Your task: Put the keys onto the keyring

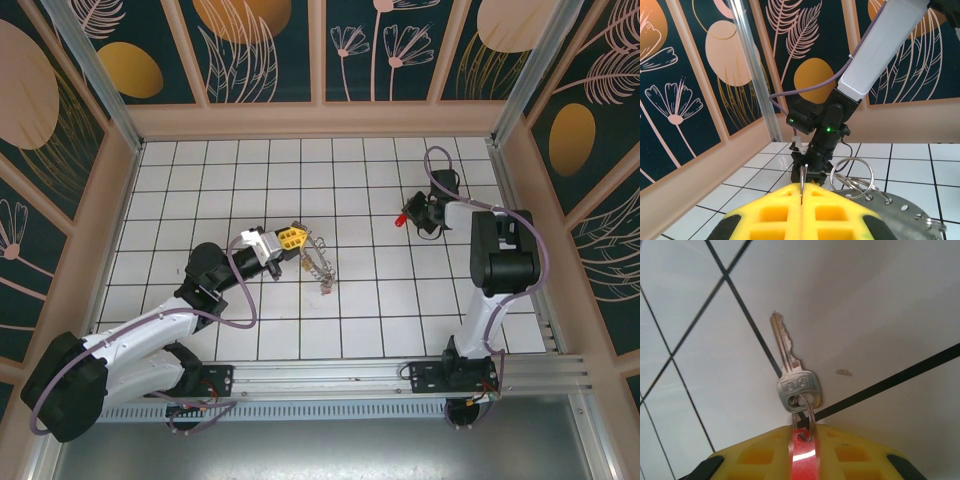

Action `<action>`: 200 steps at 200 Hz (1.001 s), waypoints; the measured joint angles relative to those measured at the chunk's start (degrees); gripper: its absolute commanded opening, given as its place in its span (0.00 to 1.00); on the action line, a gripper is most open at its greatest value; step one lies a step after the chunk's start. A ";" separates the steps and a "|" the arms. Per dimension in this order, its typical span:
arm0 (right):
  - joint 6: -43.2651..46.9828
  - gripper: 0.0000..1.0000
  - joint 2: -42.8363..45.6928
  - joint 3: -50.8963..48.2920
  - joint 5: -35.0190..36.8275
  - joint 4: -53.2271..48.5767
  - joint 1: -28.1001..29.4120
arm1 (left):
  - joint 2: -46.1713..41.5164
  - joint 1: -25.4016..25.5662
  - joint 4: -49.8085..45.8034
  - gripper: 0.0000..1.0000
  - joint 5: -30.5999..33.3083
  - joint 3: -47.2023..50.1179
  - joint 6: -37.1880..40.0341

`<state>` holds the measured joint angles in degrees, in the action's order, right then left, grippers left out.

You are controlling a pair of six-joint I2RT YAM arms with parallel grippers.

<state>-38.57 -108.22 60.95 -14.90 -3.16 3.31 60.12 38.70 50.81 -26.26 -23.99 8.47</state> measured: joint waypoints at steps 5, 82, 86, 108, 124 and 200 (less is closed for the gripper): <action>0.02 0.18 -0.33 0.00 0.00 0.00 -0.02 | 0.04 0.00 0.00 0.00 0.00 0.00 0.00; 0.63 0.04 -0.81 0.15 -0.20 0.87 -0.22 | 0.09 0.00 0.00 0.00 0.09 0.00 0.02; 0.57 0.04 -0.81 0.20 -0.20 0.90 -0.22 | 0.13 0.00 0.00 0.00 0.17 0.00 0.02; 1.38 0.04 -0.81 0.52 -0.09 0.96 -0.22 | 0.59 0.00 0.02 0.00 0.24 0.00 0.02; 2.75 0.14 -0.81 0.85 0.50 0.70 -0.22 | 0.81 0.00 0.02 0.00 0.22 0.00 0.02; 7.76 0.19 -0.81 0.94 2.82 -0.26 -0.22 | 1.07 0.00 0.02 0.00 0.22 0.00 0.02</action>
<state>-30.81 -109.03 61.89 -12.08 -3.42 3.09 61.19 38.70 50.83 -26.04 -23.99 8.49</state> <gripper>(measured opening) 0.228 0.066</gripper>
